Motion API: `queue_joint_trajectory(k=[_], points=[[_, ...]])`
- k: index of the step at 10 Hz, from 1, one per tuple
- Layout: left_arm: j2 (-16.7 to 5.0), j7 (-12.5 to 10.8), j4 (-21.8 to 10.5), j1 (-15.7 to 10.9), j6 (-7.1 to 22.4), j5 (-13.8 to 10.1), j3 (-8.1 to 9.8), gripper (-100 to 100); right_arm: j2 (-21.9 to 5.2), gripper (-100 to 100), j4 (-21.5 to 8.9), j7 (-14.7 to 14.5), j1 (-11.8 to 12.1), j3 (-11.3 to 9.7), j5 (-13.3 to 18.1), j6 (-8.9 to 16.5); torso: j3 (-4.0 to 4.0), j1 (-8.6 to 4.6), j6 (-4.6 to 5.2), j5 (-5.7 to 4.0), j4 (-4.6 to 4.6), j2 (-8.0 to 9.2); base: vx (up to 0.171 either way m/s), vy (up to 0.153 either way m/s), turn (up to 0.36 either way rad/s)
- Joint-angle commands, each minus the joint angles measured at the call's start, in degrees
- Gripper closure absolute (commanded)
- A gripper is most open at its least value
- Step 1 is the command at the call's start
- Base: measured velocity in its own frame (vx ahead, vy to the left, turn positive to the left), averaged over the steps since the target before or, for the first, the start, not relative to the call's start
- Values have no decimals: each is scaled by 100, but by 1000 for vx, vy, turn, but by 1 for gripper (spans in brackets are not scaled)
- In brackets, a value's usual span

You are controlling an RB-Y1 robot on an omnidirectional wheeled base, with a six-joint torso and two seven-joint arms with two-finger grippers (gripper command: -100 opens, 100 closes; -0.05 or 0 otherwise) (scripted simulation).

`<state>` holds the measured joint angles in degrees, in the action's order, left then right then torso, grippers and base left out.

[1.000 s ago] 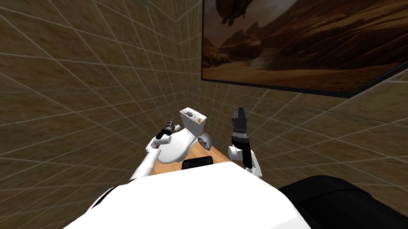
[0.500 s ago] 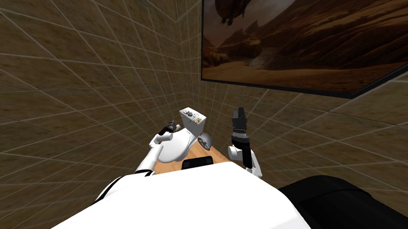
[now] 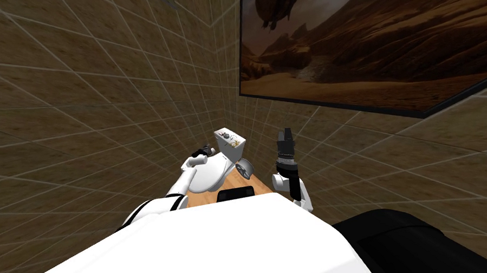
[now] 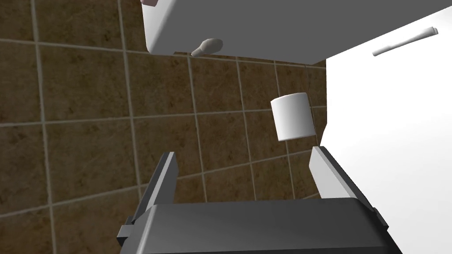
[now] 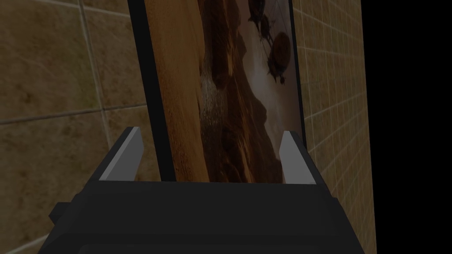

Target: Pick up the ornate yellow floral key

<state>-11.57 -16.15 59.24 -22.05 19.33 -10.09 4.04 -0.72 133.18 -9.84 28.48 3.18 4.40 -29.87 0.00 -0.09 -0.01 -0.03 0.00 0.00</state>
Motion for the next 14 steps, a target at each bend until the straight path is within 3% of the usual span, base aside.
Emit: queue_joint_trajectory(k=[1, 2, 3, 4, 7, 8, 9, 10, 13, 14], points=[[11, -98, -286, -266, 264, -80, 39, -100, 0, 0, 0, 0, 0, 0, 0, 0, 0, 0, 0, 0, 0, 0, -7, -30, 52], [11, -98, -381, -266, 264, -80, 39, -100, 0, 0, 0, 0, 0, 0, 0, 0, 0, -2, -1, 0, 0, 0, -4, -38, 35], [15, -196, -635, -517, 459, -153, 78, -100, 0, 0, 0, 0, 0, 0, 0, 0, 0, -5, -1, -1, 0, 0, -2, -41, 62], [15, -196, -701, -527, 521, -153, 78, -100, 0, 0, 0, 0, 0, 0, 0, 0, -1, -7, -1, -2, 0, -1, -1, -42, 32], [11, -392, -1241, -1026, 975, -290, 157, -100, 0, 0, 0, 0, 0, 0, 0, 0, -1, -9, 0, -2, -1, -2, 0, -51, 51], [11, -392, -1302, -1041, 1014, -290, 157, -100, 0, 0, 0, 0, 0, 0, 0, 0, -1, -11, 0, -3, 0, -2, 0, -43, 37], [5, -491, -1507, -1279, 1248, -353, 197, -100, 0, 0, 0, 0, 0, 0, 0, 0, -1, -8, 0, -2, -1, -2, 4, -53, 60], [5, -491, -1584, -1291, 1248, -353, 197, -100, 0, 0, 0, 0, 0, 0, 0, 0, -2, -11, -1, -3, 0, -4, 9, -45, 37], [-15, -691, -2040, -1766, 1689, -467, 279, -100, 0, 0, 0, 0, 0, 0, 0, 0, -3, -7, -1, -2, -2, -5, 13, -49, 53], [-15, -691, -2109, -1776, 1689, -467, 279, -100, 0, 0, 0, 0, 0, 0, 0, 0, -5, -12, -1, -3, -2, -9, 17, -52, 30]])
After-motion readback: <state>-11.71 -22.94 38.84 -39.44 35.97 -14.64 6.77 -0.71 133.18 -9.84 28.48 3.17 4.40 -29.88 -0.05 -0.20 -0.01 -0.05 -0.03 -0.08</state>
